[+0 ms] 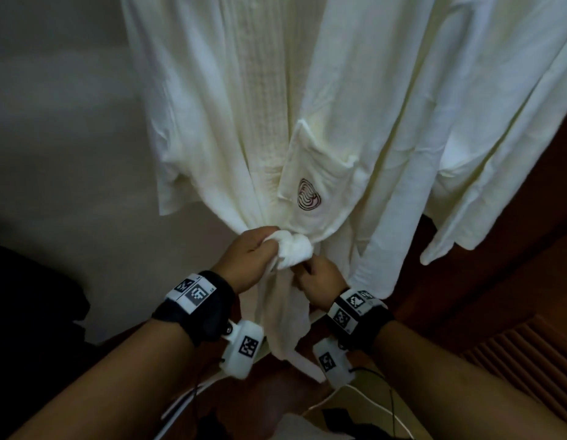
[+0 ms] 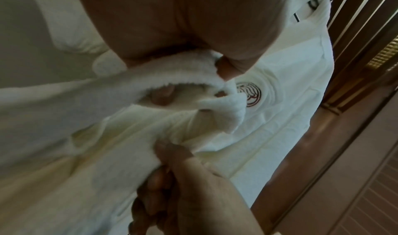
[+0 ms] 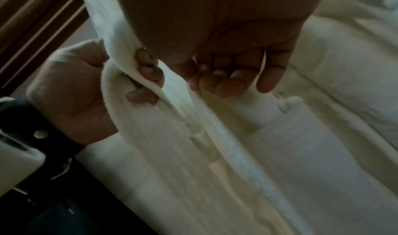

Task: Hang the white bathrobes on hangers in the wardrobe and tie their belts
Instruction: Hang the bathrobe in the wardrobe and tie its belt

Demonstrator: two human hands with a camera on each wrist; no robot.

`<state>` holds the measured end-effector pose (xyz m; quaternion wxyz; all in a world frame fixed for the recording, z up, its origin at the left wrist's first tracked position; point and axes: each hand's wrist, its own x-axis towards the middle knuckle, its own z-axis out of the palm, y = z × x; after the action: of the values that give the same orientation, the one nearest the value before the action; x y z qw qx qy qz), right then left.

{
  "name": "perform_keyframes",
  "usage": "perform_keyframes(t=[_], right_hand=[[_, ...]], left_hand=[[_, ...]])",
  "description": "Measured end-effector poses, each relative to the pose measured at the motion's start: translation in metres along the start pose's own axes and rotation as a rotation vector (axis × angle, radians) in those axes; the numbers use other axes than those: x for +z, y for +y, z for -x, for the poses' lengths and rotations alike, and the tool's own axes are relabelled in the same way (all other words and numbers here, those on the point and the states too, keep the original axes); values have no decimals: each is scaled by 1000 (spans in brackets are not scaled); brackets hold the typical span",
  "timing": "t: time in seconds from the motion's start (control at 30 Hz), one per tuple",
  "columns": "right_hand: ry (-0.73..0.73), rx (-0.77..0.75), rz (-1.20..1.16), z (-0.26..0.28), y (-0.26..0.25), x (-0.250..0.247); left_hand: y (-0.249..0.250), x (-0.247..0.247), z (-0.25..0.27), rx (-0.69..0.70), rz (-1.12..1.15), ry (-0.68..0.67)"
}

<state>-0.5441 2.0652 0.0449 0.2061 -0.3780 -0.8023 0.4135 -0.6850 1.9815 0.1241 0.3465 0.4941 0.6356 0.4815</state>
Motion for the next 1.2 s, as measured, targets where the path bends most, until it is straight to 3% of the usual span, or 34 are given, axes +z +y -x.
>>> perform_keyframes(t=[0.13, 0.27, 0.3, 0.37, 0.47, 0.57, 0.63, 0.7, 0.77, 0.97, 1.03, 1.2], right_hand=[[82, -32, 130, -1, -13, -10], [112, -4, 301, -1, -26, -35], [137, 38, 322, -4, -23, -47], [188, 126, 274, -13, -11, -74], [155, 184, 305, -18, 3, -95], [76, 146, 366, -14, -3, -92], [70, 39, 371, -10, -20, -95], [112, -102, 342, -9, -52, -110], [249, -250, 302, -10, -98, -135], [662, -705, 266, -24, -241, -246], [668, -729, 258, -35, -278, -281], [547, -605, 266, -60, -357, -362]], left_hand=[[4, -15, -4, 44, 3, 36], [-7, -40, -14, 379, -436, 273], [-19, -54, -16, 387, -550, 343], [-55, -84, -15, 189, -703, 426], [-105, -104, -6, -96, -858, 376], [-113, -100, -10, -211, -873, 279], [-101, -105, -16, -173, -883, 293], [-72, -114, -22, -55, -804, 334], [-27, -124, -33, 98, -699, 412], [165, -154, -75, 566, -694, 577], [230, -159, -83, 651, -674, 630], [365, -152, -90, 940, -799, 695]])
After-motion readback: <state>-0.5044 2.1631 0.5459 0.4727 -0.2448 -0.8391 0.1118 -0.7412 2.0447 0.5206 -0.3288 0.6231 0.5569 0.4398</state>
